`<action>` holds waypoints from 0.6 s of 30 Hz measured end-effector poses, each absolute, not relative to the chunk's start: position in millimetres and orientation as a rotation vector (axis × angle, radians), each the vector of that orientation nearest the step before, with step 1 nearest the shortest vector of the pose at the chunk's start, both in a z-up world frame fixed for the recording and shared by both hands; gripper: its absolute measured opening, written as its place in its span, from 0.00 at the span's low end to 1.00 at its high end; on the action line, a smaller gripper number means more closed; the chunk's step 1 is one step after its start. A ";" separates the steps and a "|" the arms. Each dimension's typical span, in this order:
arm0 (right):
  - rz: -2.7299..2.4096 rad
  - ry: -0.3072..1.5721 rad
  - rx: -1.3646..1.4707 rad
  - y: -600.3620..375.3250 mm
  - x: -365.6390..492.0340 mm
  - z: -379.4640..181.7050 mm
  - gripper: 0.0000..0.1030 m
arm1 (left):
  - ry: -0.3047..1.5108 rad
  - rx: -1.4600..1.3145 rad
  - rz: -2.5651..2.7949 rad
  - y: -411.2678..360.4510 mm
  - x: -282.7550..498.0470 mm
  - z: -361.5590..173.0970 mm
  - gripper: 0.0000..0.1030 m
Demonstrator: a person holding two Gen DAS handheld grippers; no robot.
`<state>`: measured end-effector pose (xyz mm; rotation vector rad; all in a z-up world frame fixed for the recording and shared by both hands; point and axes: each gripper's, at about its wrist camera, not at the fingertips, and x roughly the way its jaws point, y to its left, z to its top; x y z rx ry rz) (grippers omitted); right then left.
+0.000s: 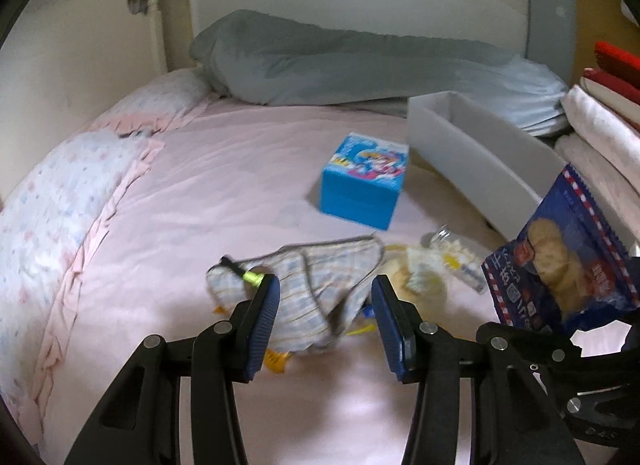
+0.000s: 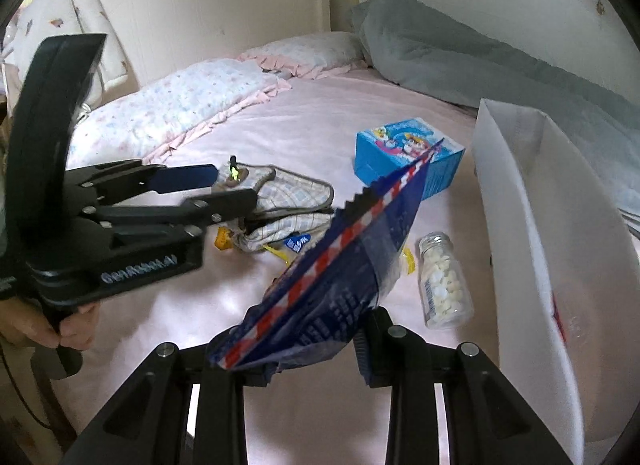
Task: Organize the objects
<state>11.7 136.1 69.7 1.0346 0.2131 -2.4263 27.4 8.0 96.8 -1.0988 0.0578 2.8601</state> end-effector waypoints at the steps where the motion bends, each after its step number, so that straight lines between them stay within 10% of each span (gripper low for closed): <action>1: -2.435 0.217 1.019 137.8 13.3 74.1 0.28 | 0.057 -1.094 2.855 10.9 25.9 99.7 0.46; 18: -2.600 0.003 0.920 196.7 10.4 133.1 0.28 | -0.033 -0.963 2.740 68.2 -1.9 154.3 0.49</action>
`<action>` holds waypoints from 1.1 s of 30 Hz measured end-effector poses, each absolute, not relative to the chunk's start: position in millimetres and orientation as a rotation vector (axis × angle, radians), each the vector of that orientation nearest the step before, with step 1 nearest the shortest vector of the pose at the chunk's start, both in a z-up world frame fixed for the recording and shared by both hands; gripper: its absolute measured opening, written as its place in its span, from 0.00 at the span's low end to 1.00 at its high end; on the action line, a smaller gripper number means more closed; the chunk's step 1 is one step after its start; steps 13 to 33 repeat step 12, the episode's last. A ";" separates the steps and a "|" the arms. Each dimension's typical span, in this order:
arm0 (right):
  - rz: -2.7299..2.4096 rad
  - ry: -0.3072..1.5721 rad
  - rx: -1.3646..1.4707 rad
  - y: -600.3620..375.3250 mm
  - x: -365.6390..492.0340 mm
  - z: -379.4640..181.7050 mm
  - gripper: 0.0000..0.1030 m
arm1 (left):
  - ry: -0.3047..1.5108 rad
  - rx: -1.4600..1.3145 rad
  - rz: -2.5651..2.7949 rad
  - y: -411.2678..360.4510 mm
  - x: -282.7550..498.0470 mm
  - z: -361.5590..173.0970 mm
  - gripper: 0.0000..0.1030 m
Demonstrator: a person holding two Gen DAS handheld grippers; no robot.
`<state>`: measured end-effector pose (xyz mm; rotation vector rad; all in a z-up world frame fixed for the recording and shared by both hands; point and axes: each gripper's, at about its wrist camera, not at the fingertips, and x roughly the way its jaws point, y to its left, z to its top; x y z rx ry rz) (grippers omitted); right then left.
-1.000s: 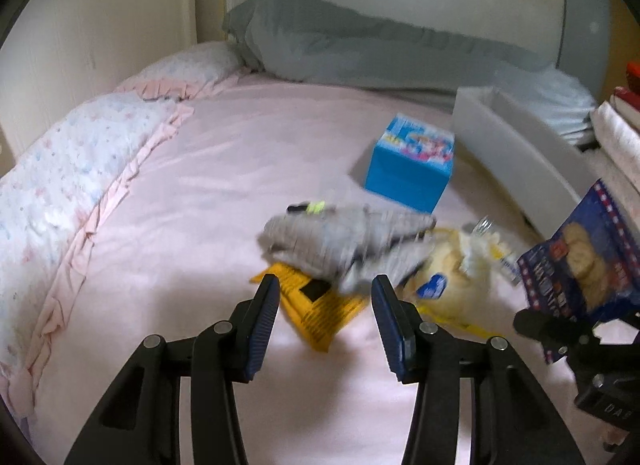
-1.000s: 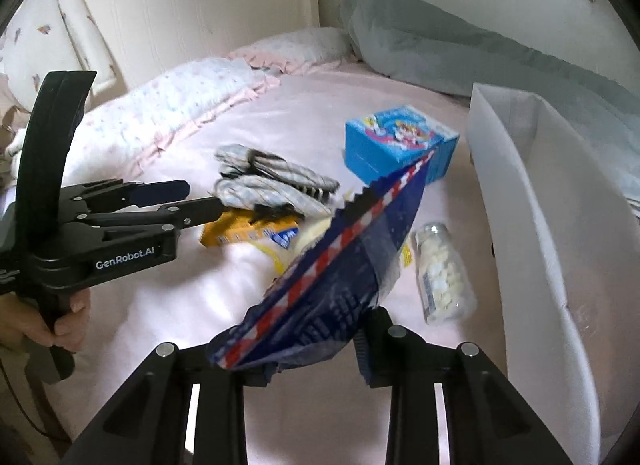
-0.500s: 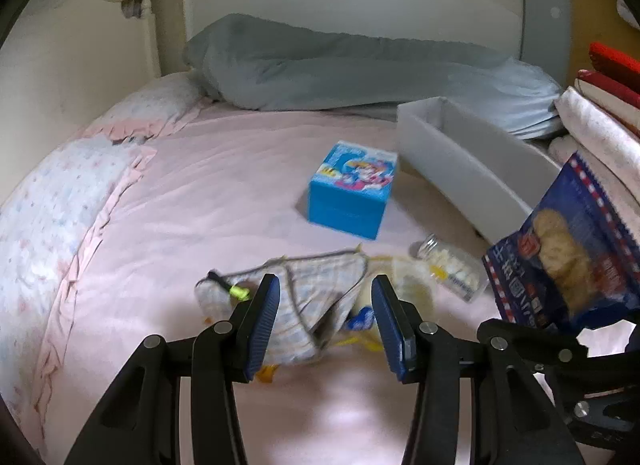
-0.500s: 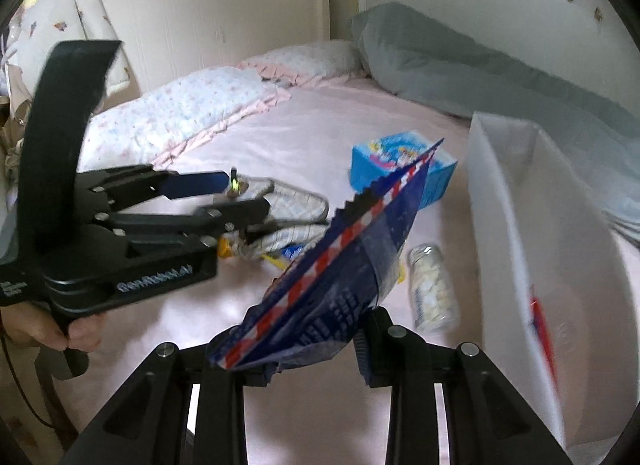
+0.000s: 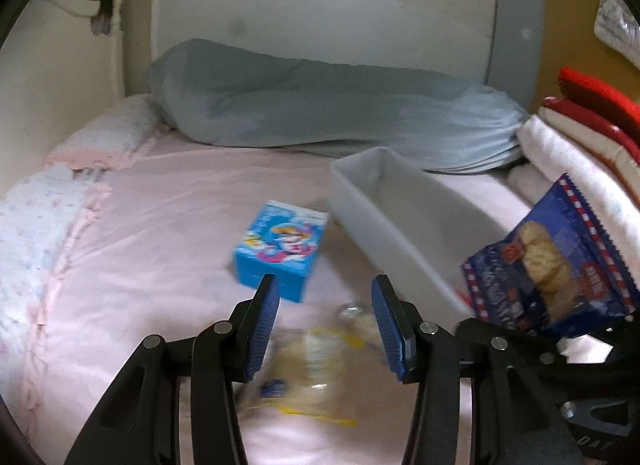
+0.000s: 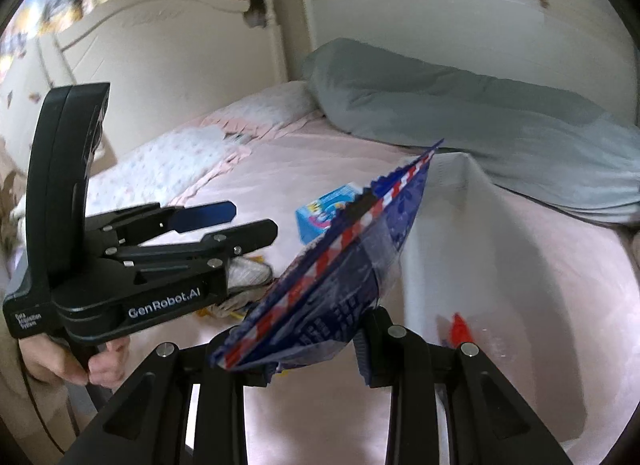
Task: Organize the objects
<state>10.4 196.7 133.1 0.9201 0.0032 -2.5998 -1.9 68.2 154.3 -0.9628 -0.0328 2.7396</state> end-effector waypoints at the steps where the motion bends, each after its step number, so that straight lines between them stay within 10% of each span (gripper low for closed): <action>1: -2.602 -0.010 0.924 199.6 10.4 134.2 0.28 | -0.032 -0.985 2.716 73.0 -3.8 153.7 0.56; 6: -2.610 -0.010 0.938 201.9 10.6 134.2 0.28 | 0.001 -0.840 2.824 77.9 7.2 169.6 0.59; 8: -2.596 -0.012 0.926 198.5 12.5 136.8 0.28 | 0.040 -0.810 2.898 75.4 14.0 177.3 0.77; 33: -2.584 0.021 0.893 190.6 16.5 141.0 0.28 | 0.158 -0.802 2.959 76.7 17.9 172.2 0.77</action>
